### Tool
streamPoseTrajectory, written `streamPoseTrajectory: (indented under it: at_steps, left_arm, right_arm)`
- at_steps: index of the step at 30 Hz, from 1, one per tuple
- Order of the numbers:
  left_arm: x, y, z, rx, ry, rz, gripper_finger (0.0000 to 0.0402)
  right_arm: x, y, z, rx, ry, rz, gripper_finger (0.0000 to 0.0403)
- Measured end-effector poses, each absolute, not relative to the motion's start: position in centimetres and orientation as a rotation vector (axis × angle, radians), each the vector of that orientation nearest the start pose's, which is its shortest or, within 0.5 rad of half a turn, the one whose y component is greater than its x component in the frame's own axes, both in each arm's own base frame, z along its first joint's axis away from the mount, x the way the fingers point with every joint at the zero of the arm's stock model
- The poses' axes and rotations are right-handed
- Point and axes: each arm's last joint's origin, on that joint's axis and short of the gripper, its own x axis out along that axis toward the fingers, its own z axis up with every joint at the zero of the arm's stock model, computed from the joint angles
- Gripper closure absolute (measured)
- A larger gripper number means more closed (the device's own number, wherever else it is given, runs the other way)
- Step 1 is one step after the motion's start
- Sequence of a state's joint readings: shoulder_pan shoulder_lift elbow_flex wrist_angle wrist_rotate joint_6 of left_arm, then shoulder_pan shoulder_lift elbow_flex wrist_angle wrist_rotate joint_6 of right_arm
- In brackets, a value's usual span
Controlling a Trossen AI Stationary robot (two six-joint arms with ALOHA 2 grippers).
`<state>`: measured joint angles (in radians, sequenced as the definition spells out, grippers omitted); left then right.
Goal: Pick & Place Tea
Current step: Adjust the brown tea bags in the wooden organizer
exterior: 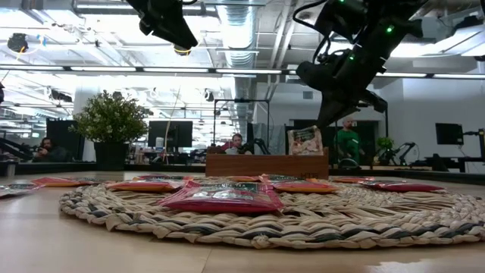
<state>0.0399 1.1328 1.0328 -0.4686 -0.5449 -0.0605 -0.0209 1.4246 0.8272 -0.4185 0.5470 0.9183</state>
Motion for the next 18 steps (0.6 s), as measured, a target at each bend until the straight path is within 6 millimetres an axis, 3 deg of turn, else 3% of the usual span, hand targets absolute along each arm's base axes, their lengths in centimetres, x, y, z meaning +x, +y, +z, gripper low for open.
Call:
streamPoseTrajectory:
  at_steps: [18]
  left_arm:
    - [23.5,2.44,32.8,0.087,0.541,0.585,0.0225]
  right_arm:
    - [26.38,-1.71,19.53,0.502,0.713,-0.914,0.0403]
